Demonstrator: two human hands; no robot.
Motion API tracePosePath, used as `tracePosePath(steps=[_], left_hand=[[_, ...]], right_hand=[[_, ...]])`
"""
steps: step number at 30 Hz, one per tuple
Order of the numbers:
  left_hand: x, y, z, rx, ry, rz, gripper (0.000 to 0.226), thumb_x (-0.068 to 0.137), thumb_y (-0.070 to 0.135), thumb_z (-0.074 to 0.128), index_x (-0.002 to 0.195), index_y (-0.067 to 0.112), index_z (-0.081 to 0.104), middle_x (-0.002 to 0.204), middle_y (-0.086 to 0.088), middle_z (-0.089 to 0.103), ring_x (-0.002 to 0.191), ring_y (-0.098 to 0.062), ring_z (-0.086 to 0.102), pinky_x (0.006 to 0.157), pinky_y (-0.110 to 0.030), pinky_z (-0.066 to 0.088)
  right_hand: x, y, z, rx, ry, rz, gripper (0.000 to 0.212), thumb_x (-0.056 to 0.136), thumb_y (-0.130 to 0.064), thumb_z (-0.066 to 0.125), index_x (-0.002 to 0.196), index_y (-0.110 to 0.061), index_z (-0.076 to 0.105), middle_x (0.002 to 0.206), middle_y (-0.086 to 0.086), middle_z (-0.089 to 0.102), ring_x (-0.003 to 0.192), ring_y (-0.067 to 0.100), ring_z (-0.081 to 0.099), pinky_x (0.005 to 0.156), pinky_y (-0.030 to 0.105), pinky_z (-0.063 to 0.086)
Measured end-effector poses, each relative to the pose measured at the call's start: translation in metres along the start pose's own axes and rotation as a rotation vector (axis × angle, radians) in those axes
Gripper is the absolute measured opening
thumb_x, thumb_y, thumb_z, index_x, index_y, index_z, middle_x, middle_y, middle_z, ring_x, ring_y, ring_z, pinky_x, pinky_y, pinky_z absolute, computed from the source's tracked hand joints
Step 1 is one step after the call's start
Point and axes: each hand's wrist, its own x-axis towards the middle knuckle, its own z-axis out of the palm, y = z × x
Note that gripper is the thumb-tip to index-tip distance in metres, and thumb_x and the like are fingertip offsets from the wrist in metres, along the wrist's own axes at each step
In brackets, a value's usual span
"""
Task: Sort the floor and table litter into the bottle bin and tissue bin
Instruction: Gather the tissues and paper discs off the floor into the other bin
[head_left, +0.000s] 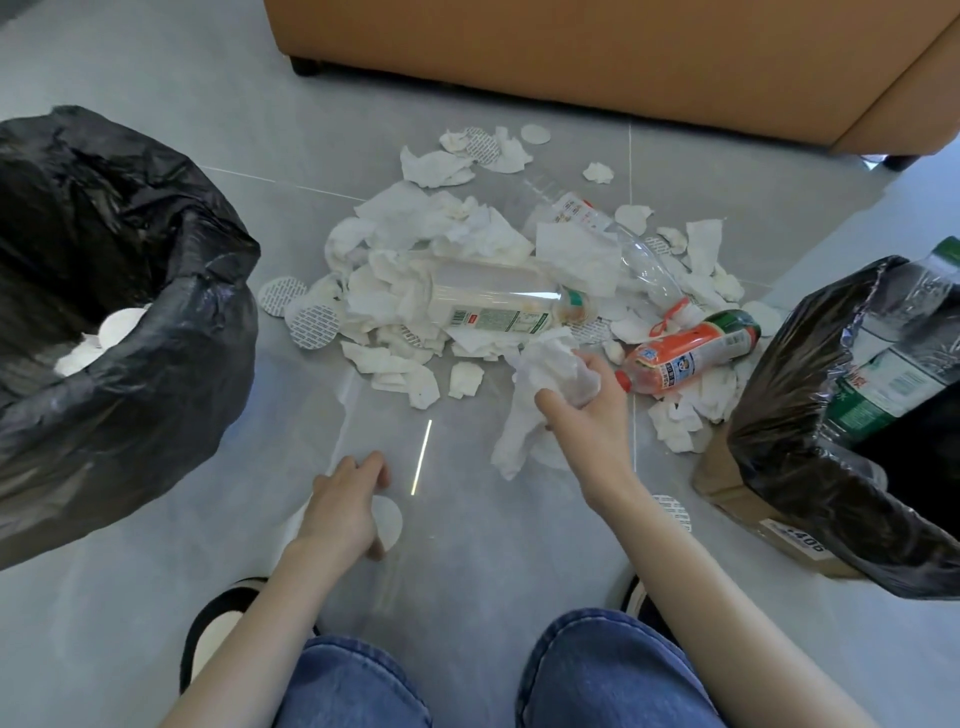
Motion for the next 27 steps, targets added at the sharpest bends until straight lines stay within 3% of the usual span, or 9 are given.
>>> tracePosePath(steps=[2,7,10,13,16,18,21,23,27], left_hand=[[0.004,0.000,-0.003,0.010,0.008,0.013,0.052,0.060,0.012,0.083,0.096,0.022,0.047,0.098,0.003,0.043,0.097,-0.022,0.049,0.070,-0.023,0.034],[0.021,0.008,-0.017,-0.118,-0.026,0.078,0.016,0.071,0.023,0.077,0.070,0.024,0.062,0.073,0.006,0.058,0.074,-0.014,0.056,0.053,-0.015,0.036],[0.037,0.022,-0.035,-0.245,0.015,0.103,0.014,0.073,0.026,0.076,0.068,0.022,0.065,0.073,0.005,0.064,0.076,-0.014,0.060,0.065,-0.022,0.043],[0.062,0.036,-0.051,-0.379,0.159,0.141,0.019,0.064,0.043,0.074,0.068,0.026,0.066,0.103,-0.001,0.066,0.102,-0.016,0.060,0.084,-0.026,0.044],[0.079,0.052,-0.055,-0.285,0.208,0.177,0.010,0.072,0.031,0.074,0.076,0.025,0.067,0.139,-0.002,0.042,0.133,-0.021,0.035,0.104,-0.030,0.029],[0.086,0.059,-0.050,-0.193,0.161,0.206,0.006,0.076,0.023,0.069,0.082,0.021,0.069,0.145,-0.003,0.035,0.139,-0.025,0.027,0.108,-0.031,0.025],[0.082,0.055,-0.031,-0.034,0.111,0.209,0.025,0.082,0.019,0.064,0.106,0.013,0.066,0.140,-0.011,0.034,0.132,-0.035,0.030,0.104,-0.031,0.028],[0.073,0.046,-0.020,-0.047,0.179,0.199,0.032,0.086,0.020,0.063,0.116,0.010,0.061,0.136,-0.013,0.036,0.124,-0.032,0.034,0.100,-0.030,0.030],[0.058,0.035,-0.013,-0.153,0.268,0.164,0.027,0.084,0.018,0.065,0.108,0.003,0.063,0.113,-0.014,0.056,0.106,-0.029,0.052,0.083,-0.027,0.036]], right_hand=[[0.006,-0.004,-0.009,0.028,0.029,-0.012,0.022,0.079,0.002,0.058,0.082,-0.020,0.058,0.072,-0.009,0.060,0.062,-0.001,0.054,0.059,0.018,0.044],[0.027,0.002,-0.030,0.045,0.177,0.089,0.016,0.083,-0.004,0.056,0.078,-0.019,0.058,0.076,-0.002,0.058,0.073,0.012,0.052,0.069,0.032,0.045],[0.041,0.000,-0.038,0.127,0.190,0.190,0.015,0.083,0.001,0.048,0.085,-0.012,0.055,0.077,0.006,0.049,0.068,0.015,0.045,0.059,0.028,0.041],[0.052,-0.011,-0.040,0.246,0.179,0.286,0.018,0.082,0.004,0.043,0.081,-0.013,0.050,0.070,0.003,0.046,0.058,0.012,0.041,0.047,0.021,0.035],[0.061,-0.022,-0.036,0.368,0.183,0.350,0.026,0.082,0.007,0.040,0.072,-0.017,0.045,0.055,-0.004,0.045,0.048,0.010,0.038,0.044,0.019,0.034],[0.065,-0.029,-0.032,0.387,0.169,0.363,0.027,0.082,0.006,0.040,0.073,-0.019,0.046,0.055,-0.005,0.047,0.048,0.009,0.042,0.046,0.018,0.036],[0.069,-0.033,-0.024,0.363,0.117,0.369,0.026,0.083,0.006,0.042,0.076,-0.018,0.049,0.066,-0.001,0.051,0.057,0.011,0.047,0.051,0.022,0.040],[0.069,-0.032,-0.018,0.322,0.091,0.384,0.023,0.084,0.005,0.043,0.079,-0.017,0.051,0.072,0.001,0.052,0.063,0.014,0.048,0.052,0.023,0.042],[0.060,-0.029,-0.006,0.279,0.006,0.375,0.017,0.086,0.003,0.046,0.089,-0.012,0.054,0.082,0.005,0.056,0.071,0.015,0.051,0.056,0.022,0.047]])
